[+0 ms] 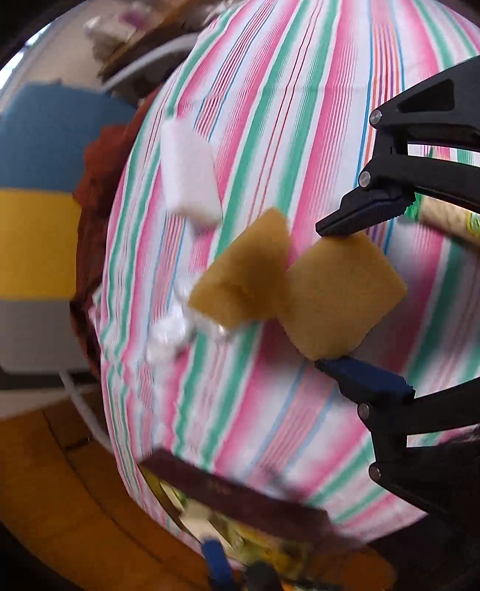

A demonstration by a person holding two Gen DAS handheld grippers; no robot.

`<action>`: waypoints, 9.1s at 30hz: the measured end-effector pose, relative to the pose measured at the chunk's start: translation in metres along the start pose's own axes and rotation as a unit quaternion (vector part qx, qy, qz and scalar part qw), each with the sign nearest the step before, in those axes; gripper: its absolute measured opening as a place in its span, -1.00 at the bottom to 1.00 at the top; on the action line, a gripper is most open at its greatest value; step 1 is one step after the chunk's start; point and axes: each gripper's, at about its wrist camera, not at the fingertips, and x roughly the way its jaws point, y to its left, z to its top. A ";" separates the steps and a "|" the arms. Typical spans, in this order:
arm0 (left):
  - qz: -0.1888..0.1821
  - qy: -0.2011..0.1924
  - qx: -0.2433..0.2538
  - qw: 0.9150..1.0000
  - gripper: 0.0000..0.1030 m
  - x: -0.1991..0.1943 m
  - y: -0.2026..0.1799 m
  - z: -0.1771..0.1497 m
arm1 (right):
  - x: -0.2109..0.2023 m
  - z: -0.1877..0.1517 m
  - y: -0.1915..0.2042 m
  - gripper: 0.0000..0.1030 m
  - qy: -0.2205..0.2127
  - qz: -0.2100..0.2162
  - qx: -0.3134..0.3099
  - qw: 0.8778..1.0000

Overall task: Organize objects
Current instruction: 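Grasp a yellow sponge with the right tool while the left tool grasps a plastic-wrapped bundle, then carry the yellow sponge and wrapped bundle into the gold tray and release both, then move both tools back over the remaining items, then lower the right tool toward the cracker packet while the left tool approaches the other yellow sponge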

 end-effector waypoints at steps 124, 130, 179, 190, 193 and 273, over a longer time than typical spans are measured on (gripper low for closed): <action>0.125 -0.100 -0.242 0.957 -0.26 -0.133 0.198 -0.119 | -0.032 0.094 0.255 0.27 -0.080 0.150 -0.025 0.985; 0.134 -0.091 -0.250 0.955 0.03 -0.126 0.206 -0.120 | -0.021 0.138 0.265 0.37 -0.102 0.148 0.000 0.984; 0.204 -0.092 -0.122 0.967 0.05 -0.135 0.119 -0.115 | -0.058 -0.002 0.262 0.96 -0.181 -0.048 -0.002 0.982; 0.189 -0.073 -0.104 0.974 0.05 -0.120 0.107 -0.114 | -0.061 -0.013 0.236 0.98 -0.177 -0.080 0.018 0.981; 0.174 -0.067 -0.096 0.978 0.05 -0.115 0.102 -0.116 | -0.057 -0.016 0.227 0.98 -0.167 -0.087 0.027 0.982; -0.034 0.116 0.214 0.969 0.39 0.175 -0.108 0.013 | -0.065 -0.100 -0.087 0.99 -0.093 -0.046 0.468 0.878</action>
